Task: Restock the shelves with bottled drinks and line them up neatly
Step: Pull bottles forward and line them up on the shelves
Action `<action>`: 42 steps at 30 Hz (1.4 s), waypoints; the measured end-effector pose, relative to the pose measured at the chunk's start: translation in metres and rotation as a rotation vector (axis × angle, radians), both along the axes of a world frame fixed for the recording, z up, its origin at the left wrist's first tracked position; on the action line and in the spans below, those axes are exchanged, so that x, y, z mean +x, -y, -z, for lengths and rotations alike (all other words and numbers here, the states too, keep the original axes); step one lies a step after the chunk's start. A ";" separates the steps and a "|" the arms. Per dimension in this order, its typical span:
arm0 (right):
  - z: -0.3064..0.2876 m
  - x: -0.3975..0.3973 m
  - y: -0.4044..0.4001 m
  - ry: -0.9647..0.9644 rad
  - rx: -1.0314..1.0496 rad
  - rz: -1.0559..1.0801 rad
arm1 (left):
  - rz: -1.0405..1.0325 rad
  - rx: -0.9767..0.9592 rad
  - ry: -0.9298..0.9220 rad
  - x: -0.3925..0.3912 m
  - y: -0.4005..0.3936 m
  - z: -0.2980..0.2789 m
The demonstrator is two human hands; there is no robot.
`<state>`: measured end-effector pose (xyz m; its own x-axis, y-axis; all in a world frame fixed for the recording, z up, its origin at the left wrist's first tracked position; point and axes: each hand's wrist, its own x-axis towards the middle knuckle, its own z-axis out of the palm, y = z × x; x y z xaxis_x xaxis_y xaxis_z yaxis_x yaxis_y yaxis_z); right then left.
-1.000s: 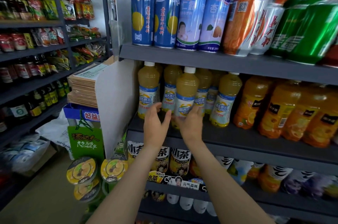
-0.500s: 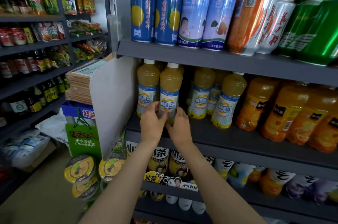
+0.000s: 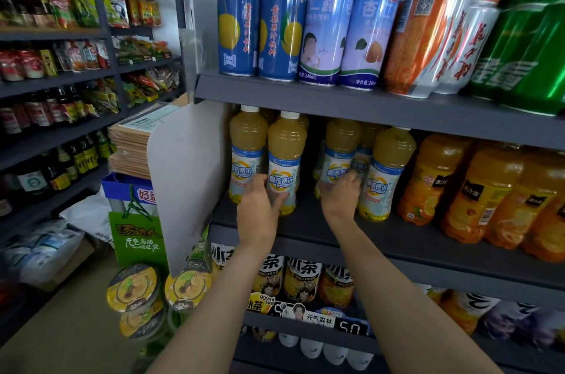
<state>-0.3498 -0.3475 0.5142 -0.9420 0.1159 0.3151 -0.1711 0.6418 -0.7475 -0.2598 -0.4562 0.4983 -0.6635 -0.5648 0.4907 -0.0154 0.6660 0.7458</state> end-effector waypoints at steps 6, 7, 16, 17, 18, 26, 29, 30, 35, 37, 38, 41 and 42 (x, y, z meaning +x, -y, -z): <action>0.006 0.030 -0.014 -0.110 -0.028 -0.067 | -0.039 0.025 -0.192 0.008 -0.013 -0.001; 0.009 0.038 -0.017 -0.152 -0.035 -0.102 | -0.022 0.016 -0.257 0.011 -0.018 -0.004; 0.004 0.072 -0.022 -0.193 0.016 -0.571 | 0.128 0.039 -0.175 0.011 -0.033 -0.029; 0.002 0.068 -0.026 -0.127 0.004 -0.633 | 0.124 0.033 -0.172 0.012 -0.030 -0.028; -0.002 0.063 -0.032 -0.048 -0.030 -0.680 | 0.118 0.031 -0.174 0.014 -0.027 -0.028; -0.008 -0.005 -0.011 -0.032 0.067 -0.324 | 0.137 0.047 -0.150 0.019 -0.012 -0.027; -0.012 -0.022 0.009 0.152 0.121 -0.232 | 0.148 0.040 -0.151 0.019 -0.011 -0.026; -0.012 -0.024 0.014 0.184 0.132 -0.204 | 0.148 0.037 -0.154 0.018 -0.011 -0.025; -0.004 -0.016 0.022 0.103 0.138 -0.126 | 0.143 0.023 -0.199 0.017 -0.012 -0.022; 0.000 -0.016 0.020 0.089 0.083 -0.089 | 0.142 0.027 -0.198 0.017 -0.012 -0.022; 0.001 -0.016 0.021 0.090 0.069 -0.072 | 0.142 0.039 -0.195 0.017 -0.012 -0.022; 0.001 -0.023 0.025 0.105 0.058 -0.055 | 0.153 0.063 -0.185 0.017 -0.013 -0.022; -0.001 -0.026 0.026 0.110 0.056 -0.043 | 0.152 0.060 -0.181 0.017 -0.013 -0.022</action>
<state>-0.3755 -0.3736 0.5152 -0.9748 0.0598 0.2147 -0.1184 0.6768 -0.7266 -0.2433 -0.4433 0.5206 -0.6474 -0.4973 0.5775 0.2186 0.6047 0.7658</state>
